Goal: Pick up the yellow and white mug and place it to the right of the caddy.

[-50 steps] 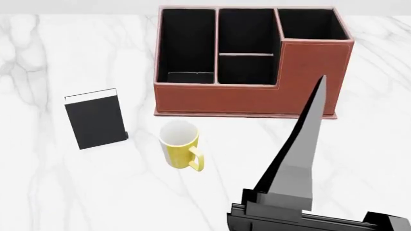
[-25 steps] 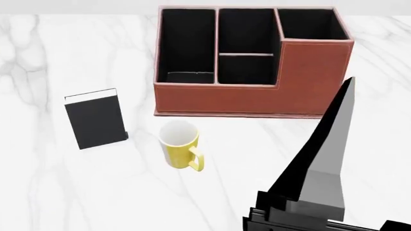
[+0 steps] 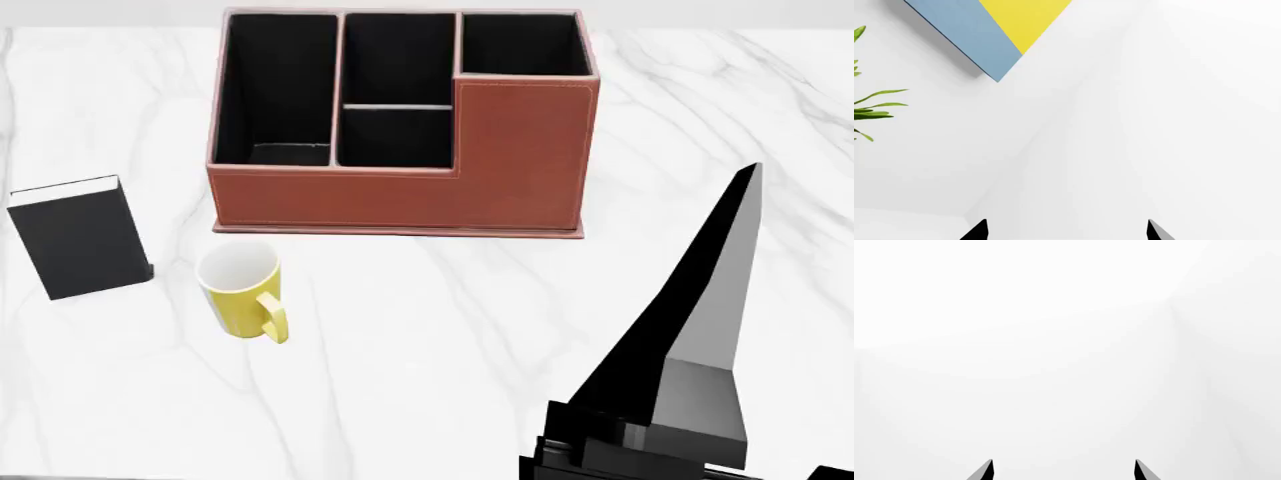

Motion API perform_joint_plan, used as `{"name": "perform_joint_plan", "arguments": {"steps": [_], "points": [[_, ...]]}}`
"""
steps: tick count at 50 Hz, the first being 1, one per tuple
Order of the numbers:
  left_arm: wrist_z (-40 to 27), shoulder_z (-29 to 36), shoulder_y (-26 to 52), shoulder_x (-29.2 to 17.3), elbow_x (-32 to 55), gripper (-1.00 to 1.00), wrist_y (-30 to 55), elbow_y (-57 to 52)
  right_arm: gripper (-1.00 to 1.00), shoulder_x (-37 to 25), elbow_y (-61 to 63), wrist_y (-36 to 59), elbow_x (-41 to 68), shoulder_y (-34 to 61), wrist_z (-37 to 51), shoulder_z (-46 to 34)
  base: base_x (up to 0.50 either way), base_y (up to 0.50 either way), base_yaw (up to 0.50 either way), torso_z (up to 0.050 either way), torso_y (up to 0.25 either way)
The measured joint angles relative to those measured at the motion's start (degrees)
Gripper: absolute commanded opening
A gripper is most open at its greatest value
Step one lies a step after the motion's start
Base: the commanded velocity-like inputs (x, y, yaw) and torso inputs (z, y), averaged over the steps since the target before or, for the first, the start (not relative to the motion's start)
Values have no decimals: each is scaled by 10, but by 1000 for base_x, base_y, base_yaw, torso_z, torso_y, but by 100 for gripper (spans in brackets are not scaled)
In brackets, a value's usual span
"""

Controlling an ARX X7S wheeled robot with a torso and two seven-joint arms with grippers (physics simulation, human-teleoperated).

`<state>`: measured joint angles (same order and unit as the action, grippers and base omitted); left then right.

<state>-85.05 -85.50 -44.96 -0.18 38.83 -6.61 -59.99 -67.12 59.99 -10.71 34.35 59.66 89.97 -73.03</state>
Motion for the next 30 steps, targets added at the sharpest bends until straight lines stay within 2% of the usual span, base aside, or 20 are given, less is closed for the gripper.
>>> {"name": "perform_joint_plan", "arguments": {"steps": [3, 14, 30], "points": [[0, 0, 0, 0, 0, 100, 0, 0, 100, 0, 0, 1, 1, 0, 0, 0, -60, -500, 0, 0, 0], [2, 4, 0, 2, -2, 100, -2, 0, 100, 13, 0, 58, 31, -28, 0, 57, 13, -9, 0, 0, 0], [4, 17, 0, 2, -11, 100, -8, 0, 100, 20, 0, 81, 43, -19, 0, 56, 489, 0, 0, 0, 0]]}}
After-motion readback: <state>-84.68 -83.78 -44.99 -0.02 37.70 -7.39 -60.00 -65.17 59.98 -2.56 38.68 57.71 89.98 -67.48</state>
